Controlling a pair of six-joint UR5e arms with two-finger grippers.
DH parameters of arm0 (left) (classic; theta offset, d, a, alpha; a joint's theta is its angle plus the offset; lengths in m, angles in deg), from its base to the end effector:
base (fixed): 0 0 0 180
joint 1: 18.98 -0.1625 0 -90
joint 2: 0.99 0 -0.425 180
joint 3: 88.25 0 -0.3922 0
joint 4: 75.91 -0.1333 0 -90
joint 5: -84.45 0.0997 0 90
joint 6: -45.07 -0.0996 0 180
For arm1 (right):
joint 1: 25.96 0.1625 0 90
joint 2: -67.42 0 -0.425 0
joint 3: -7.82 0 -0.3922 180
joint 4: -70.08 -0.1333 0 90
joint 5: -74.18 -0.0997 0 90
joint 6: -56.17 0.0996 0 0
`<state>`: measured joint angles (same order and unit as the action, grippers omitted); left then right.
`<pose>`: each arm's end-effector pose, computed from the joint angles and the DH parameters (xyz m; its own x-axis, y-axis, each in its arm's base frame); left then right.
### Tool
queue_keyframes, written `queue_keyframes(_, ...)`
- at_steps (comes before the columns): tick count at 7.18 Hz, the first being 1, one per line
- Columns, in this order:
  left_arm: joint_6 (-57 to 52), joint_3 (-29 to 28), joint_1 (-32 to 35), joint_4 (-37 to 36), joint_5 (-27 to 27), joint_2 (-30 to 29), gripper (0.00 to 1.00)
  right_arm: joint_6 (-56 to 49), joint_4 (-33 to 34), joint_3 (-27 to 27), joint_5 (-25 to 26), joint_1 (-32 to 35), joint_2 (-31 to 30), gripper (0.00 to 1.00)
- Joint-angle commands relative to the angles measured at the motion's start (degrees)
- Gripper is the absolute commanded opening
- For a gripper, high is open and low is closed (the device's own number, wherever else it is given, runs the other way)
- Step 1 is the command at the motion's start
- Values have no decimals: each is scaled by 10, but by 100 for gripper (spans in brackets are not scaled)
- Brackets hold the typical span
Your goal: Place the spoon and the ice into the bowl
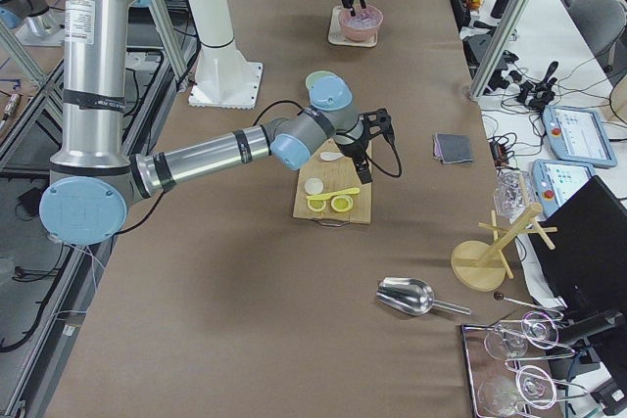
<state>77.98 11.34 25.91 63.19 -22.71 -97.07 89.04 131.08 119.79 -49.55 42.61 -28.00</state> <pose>0.3172 -0.4626 0.4296 0.5715 0.5630 -0.5971 0.0101 0.7227 0.6911 -0.0972 -0.4611 0.4607 0.6674 -0.2113 0.7140 -0.1267 0.9127 0.3885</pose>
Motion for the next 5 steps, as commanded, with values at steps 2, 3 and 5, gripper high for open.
queue_keyframes(2, -7, -9, -1, 0, -3, 0, 77, -1, 0, 0, 1, -1, -1, 100)
queue_keyframes(3, -7, -9, -1, -1, -4, 0, 74, -1, 0, -1, 1, -2, -1, 100)
queue_keyframes(5, -7, -23, -2, 3, -8, 0, 74, -1, 0, -1, 1, -2, -2, 100)
